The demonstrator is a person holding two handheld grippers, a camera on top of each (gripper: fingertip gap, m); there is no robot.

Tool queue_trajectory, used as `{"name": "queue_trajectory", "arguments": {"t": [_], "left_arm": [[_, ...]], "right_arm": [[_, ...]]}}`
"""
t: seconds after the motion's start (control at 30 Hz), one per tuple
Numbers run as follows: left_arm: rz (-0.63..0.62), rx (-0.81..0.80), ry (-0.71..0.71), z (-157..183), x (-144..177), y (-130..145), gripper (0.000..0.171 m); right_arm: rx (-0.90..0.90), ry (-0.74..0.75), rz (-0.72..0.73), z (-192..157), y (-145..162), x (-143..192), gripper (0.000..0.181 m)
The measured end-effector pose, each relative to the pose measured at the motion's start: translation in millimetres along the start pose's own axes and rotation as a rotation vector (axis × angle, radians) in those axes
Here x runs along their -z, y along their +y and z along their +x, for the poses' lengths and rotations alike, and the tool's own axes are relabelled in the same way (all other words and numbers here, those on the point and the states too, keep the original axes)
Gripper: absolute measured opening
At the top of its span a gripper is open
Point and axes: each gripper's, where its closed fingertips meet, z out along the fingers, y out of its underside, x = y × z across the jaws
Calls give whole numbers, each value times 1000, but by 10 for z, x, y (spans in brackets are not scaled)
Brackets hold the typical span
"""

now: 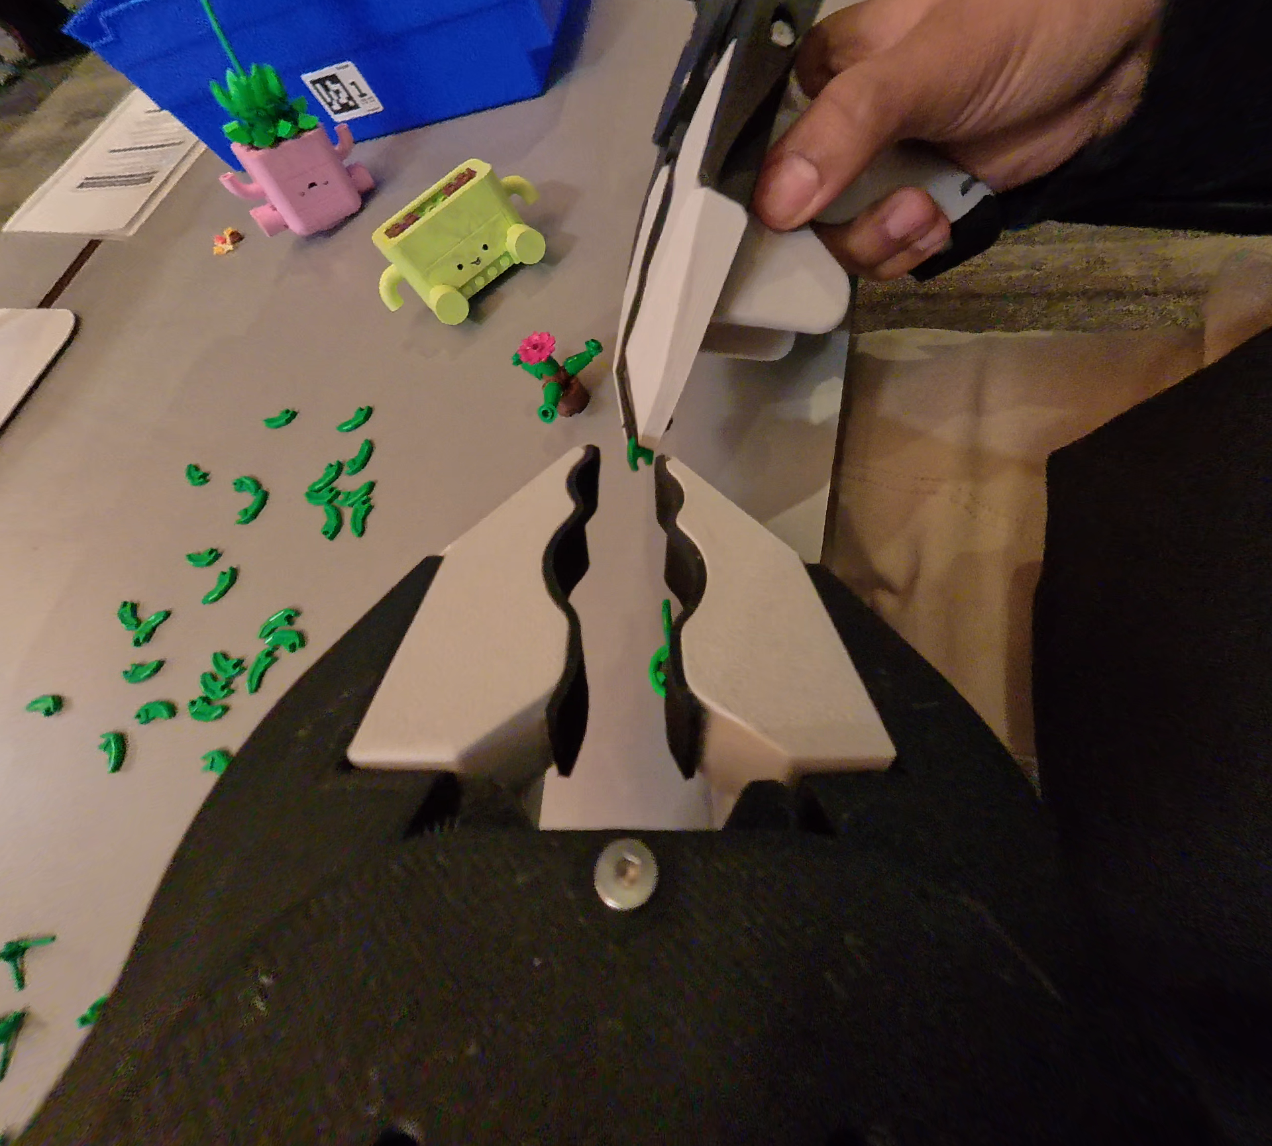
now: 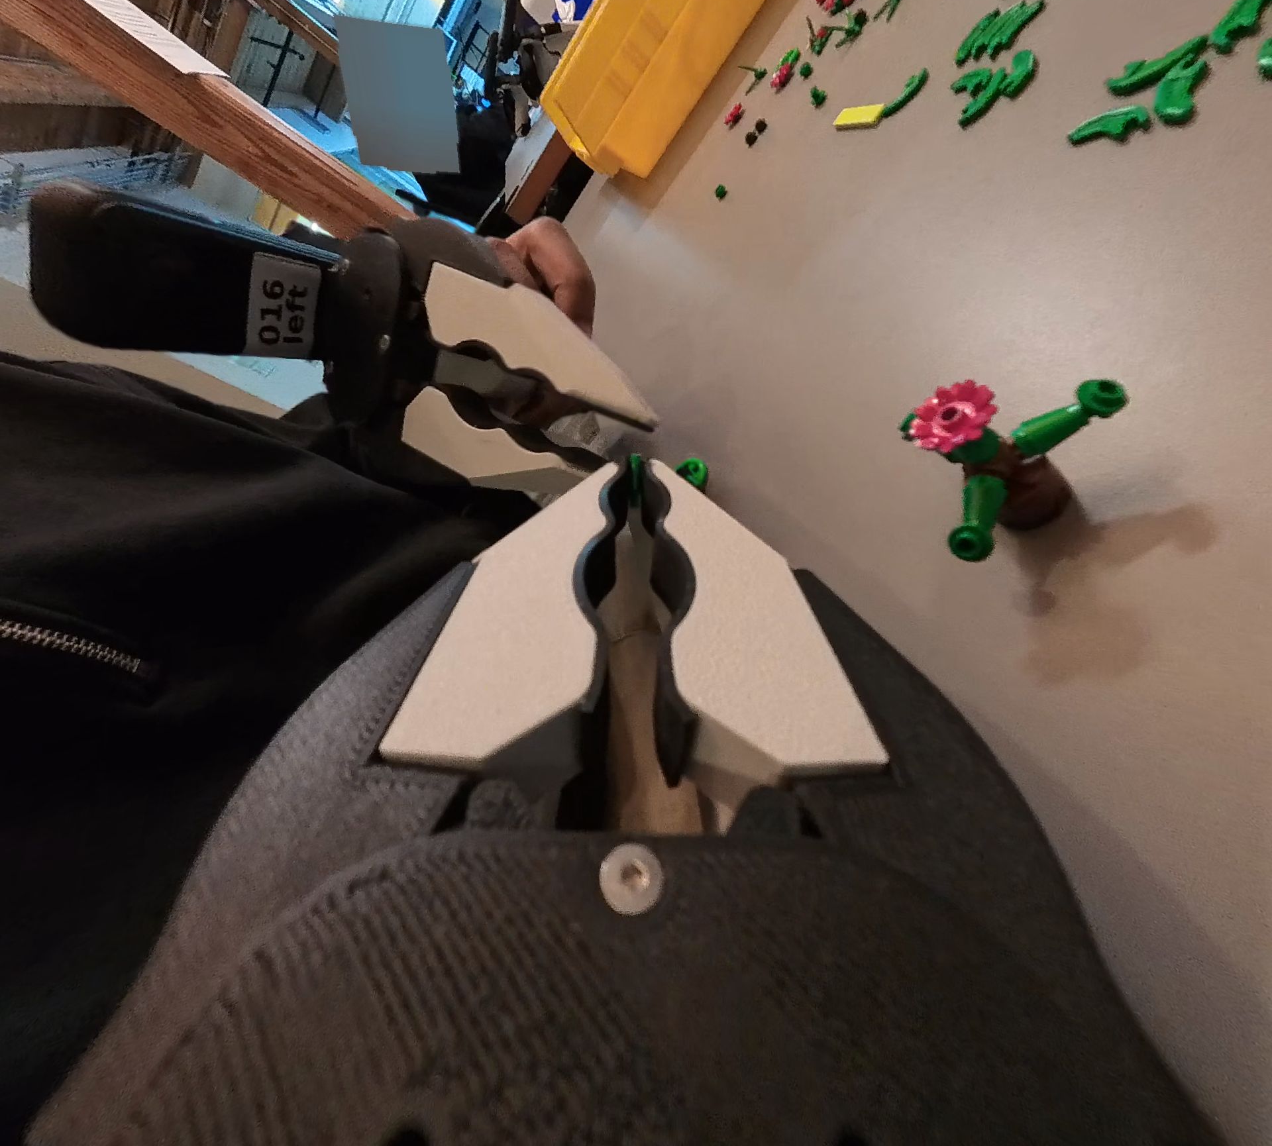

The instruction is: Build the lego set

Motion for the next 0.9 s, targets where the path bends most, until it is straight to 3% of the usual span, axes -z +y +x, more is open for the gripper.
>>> {"name": "queue_trajectory", "arguments": {"t": [0.17,0.33,0.53,0.9], "left_arm": [[-37,168,-13,-44,107,130,35],[-148,357,-96,61,244,454,41],[-197,377,-156,137,300,685,39],[-221,367,-239,-172,306,829,28]], "right_arm": [[105,115,14,46,-2,41,0],[285,290,-91,142,122,30,0],[318,269,-187,167,231,-172,1],[370,310,-321,235,333,-429,1]]}}
